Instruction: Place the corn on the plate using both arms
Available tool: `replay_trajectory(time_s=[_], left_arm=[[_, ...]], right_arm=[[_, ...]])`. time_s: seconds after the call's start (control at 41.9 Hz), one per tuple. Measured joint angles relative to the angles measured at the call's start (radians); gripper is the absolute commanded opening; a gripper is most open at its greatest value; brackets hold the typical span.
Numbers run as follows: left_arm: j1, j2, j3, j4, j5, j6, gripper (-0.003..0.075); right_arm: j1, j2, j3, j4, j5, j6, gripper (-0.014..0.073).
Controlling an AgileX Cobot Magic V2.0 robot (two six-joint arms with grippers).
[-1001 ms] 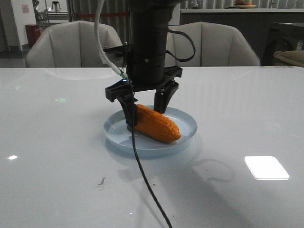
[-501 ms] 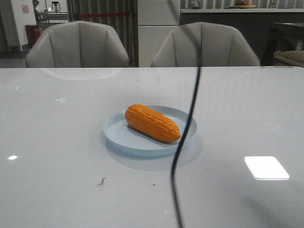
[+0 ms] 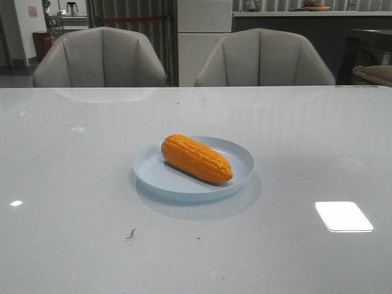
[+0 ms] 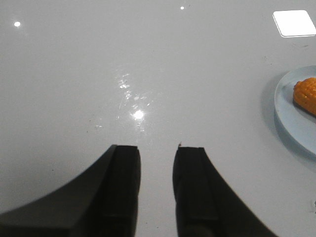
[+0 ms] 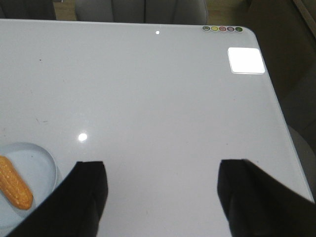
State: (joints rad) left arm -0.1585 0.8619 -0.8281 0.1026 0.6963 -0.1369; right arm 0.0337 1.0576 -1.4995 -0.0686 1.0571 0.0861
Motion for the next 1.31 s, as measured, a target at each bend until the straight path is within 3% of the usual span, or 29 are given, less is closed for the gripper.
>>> replay_trajectory(time_s=[0.167, 0.31, 0.906, 1.121, 1.311], left_arm=[[0.0, 0.0, 0.0, 0.0, 0.0, 0.0, 0.0258], [0.0, 0.0, 0.0, 0.0, 0.0, 0.0, 0.0258], [0.0, 0.0, 0.0, 0.0, 0.0, 0.0, 0.0253], [0.0, 0.0, 0.0, -0.002, 0.0, 0.0, 0.0084], [0.0, 0.0, 0.0, -0.002, 0.0, 0.0, 0.009]], right_arm=[[-0.007, -0.342, 0.423, 0.042, -0.092, 0.014, 0.0573], [-0.007, -0.475, 0.589, 0.06, -0.051, 0.035, 0.0573], [-0.007, -0.485, 0.604, 0.06, -0.043, 0.04, 0.0573], [-0.007, -0.485, 0.604, 0.062, -0.043, 0.04, 0.0573], [-0.007, -0.485, 0.604, 0.069, -0.043, 0.041, 0.0573]])
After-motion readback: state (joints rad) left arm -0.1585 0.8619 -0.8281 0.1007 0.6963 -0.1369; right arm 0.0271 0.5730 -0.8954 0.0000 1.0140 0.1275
